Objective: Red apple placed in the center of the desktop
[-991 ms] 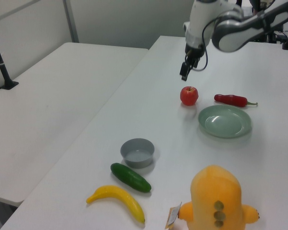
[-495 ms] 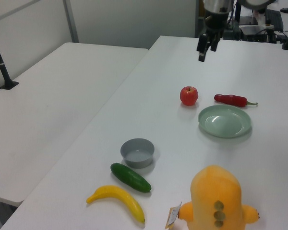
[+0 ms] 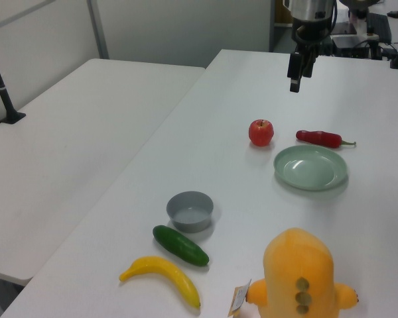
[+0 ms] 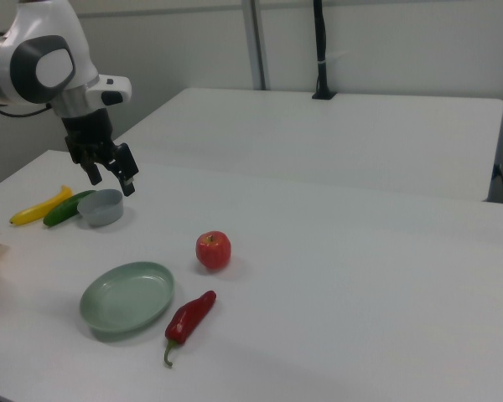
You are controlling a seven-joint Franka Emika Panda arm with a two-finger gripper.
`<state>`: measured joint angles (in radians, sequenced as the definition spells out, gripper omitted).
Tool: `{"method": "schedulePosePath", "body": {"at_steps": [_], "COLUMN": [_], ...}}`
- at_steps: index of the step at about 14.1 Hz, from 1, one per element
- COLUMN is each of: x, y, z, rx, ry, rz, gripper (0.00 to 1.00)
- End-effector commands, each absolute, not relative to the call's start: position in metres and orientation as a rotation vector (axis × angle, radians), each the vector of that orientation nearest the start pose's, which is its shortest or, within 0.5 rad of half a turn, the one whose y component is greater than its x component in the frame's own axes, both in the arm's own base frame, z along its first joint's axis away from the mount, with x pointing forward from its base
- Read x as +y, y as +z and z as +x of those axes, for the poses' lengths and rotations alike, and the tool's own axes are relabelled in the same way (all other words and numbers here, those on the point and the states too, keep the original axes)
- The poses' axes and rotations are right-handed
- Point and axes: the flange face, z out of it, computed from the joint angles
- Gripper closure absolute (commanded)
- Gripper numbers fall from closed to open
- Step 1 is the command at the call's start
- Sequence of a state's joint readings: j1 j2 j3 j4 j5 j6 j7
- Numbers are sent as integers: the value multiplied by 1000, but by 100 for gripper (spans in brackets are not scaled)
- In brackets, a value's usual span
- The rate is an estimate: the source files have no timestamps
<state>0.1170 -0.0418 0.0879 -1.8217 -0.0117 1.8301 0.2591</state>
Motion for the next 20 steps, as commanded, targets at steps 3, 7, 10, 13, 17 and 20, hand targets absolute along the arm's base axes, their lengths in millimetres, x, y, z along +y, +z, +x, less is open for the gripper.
{"method": "schedulePosePath", "body": {"at_steps": [3,7,10,13,17,20], "x": [92,86,72,71,70,69], "y": [545,538,542,540,537,536], "z": [548,558,565,571,573,573], "rx": [50,76,124,127,116,-68], "ry": [-61,-30,-42,-37,-28,-29], "rz": [-3124,-3107,-3086,-3084,-3085,-3091], "gripper": [0,0,0,0,0,0]}}
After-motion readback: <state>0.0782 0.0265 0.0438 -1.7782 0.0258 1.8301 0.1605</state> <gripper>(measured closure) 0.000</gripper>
